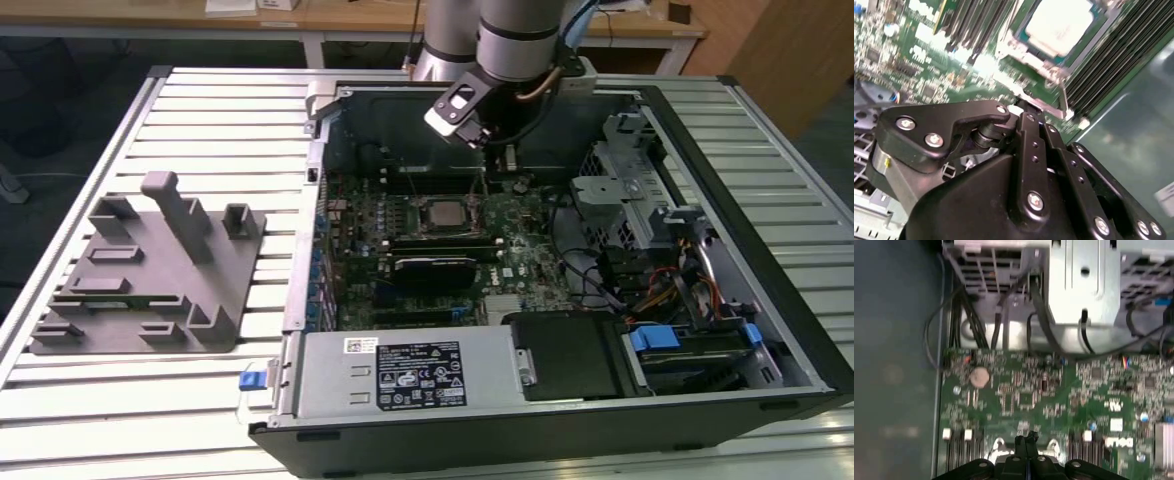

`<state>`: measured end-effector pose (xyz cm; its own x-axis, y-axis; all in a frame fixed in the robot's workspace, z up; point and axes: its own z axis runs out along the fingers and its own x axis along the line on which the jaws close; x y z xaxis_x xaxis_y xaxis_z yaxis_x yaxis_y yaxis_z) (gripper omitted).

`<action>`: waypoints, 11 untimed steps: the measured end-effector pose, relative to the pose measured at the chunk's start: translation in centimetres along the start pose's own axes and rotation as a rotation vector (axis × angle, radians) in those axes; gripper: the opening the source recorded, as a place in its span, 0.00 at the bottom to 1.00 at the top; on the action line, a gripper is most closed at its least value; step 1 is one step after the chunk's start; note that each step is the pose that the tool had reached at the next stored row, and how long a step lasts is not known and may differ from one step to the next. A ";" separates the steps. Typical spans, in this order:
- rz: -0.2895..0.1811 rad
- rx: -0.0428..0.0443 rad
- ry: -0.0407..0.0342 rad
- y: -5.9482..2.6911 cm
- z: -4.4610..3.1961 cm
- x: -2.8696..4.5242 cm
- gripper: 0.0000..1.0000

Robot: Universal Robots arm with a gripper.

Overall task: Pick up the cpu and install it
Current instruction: 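Close the cpu cover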

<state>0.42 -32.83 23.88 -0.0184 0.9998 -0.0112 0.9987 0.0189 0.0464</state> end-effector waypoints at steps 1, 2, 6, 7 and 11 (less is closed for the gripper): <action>0.001 0.0000 0.0018 -0.35 -0.02 0.01 0.11; 0.001 0.0000 0.0035 -0.67 -0.03 0.02 0.11; 0.002 -0.0002 0.0078 -1.47 -0.07 0.03 0.11; 0.002 -0.0002 0.0081 -1.50 -0.06 0.03 0.11; 0.002 -0.0001 0.0081 -1.51 -0.07 0.03 0.11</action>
<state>-1.09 -32.83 23.88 -0.0166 0.9999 -0.0030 0.9988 0.0167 0.0465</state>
